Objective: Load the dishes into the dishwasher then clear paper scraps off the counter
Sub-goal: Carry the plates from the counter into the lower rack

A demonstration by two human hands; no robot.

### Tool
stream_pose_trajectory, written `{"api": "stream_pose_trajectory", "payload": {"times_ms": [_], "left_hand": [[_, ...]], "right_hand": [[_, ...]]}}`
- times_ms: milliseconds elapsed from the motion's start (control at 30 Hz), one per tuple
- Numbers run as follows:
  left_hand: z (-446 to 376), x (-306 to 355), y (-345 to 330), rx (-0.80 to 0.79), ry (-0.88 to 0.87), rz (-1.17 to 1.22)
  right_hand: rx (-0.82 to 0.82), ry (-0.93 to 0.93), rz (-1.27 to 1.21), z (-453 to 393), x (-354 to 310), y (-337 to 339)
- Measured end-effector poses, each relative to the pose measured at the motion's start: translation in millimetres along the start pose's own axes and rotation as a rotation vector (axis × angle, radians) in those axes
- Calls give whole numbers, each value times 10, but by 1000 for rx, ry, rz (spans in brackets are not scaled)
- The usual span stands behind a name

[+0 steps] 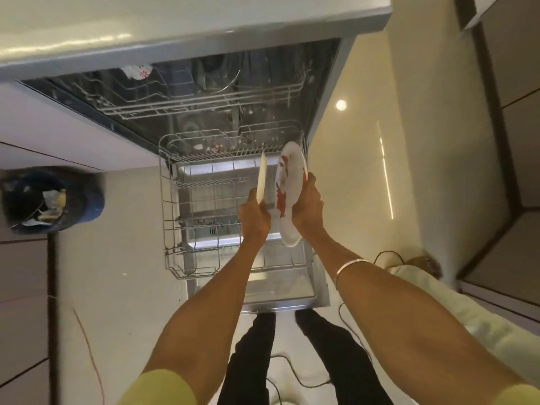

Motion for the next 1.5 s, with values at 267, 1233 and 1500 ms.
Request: {"api": "stream_pose_trajectory", "payload": {"times_ms": [267, 1233, 1500], "left_hand": [[-376, 194, -352, 69, -126, 160], [-451, -145, -584, -1, -82, 258], [-364, -147, -419, -26, -97, 323]], "right_hand": [[33, 77, 170, -132, 229, -407], [143, 48, -80, -930, -150, -484], [-11, -24, -201, -706, 43, -542]]}}
Point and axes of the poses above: each hand's wrist, its own z-axis away from the middle knuckle, its own y-axis out of the back of the hand, x = y × z, the point moved 7 cm from there along -z, towards the middle knuckle, and after that the axes turned 6 degrees about -z, right-handed, at the moved point
